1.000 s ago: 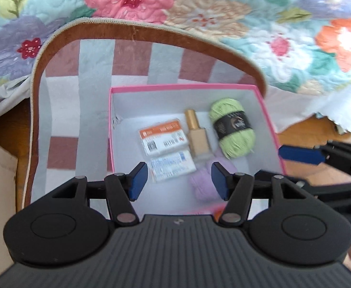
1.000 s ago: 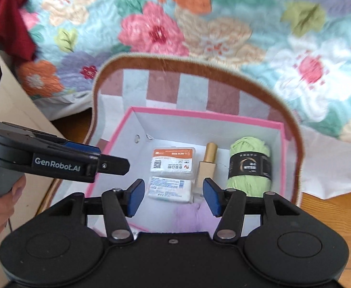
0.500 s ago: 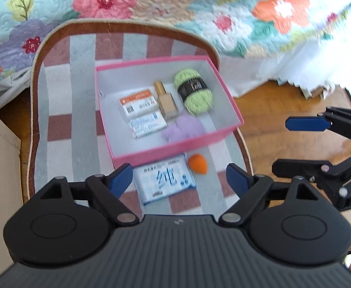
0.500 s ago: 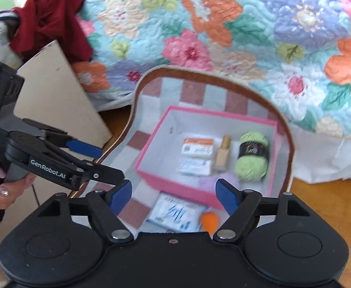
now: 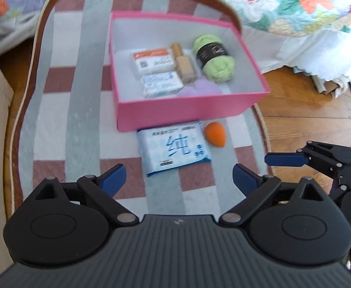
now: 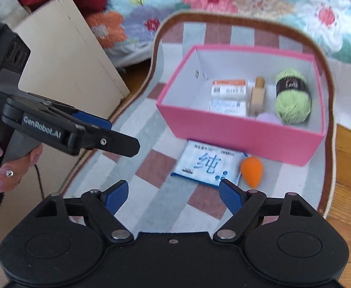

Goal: Organize objects
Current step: 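Open both grippers and withdraw toward the blue-printed wet-wipes pack, then close both grippers on the edge of the wet-wipes pack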

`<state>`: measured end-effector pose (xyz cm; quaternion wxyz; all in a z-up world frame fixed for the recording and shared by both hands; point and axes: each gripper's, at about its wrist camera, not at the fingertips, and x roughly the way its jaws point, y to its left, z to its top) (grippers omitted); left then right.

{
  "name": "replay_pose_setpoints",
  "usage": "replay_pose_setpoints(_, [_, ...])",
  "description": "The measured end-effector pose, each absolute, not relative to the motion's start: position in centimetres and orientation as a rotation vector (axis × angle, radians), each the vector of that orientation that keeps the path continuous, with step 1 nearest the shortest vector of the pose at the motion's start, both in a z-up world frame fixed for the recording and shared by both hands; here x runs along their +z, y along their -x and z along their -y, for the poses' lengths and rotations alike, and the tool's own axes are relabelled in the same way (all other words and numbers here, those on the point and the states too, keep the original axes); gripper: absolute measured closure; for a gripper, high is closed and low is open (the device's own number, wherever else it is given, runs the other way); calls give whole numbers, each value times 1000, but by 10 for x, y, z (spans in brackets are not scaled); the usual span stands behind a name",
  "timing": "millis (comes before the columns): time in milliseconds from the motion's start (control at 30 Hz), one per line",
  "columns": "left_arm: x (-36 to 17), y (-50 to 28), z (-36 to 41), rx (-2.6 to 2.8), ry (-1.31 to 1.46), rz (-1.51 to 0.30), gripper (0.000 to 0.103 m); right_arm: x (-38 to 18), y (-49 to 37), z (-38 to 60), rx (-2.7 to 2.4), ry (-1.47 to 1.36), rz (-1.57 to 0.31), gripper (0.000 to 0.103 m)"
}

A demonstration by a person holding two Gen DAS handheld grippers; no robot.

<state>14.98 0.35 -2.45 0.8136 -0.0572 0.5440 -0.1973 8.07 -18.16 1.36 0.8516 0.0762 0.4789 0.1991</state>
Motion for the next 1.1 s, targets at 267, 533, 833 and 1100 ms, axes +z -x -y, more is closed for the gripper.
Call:
replay_pose_setpoints(267, [-77,-163,4,-356,85,-1126,7,-30,-105,176,358,-166,-1074,19])
replay_pose_setpoints(533, [-127,-177,3,-292,175,-1163,10,-80,-109,177,204,-117,-988,21])
replay_pose_setpoints(833, [-149,-180,14,-283,151,-1120,21,-98,-118,180,178,-251,-1001,21])
replay_pose_setpoints(1100, [-152,-177,19,-270,115,-1066,48,-119,-123,206,164,-426,-986,21])
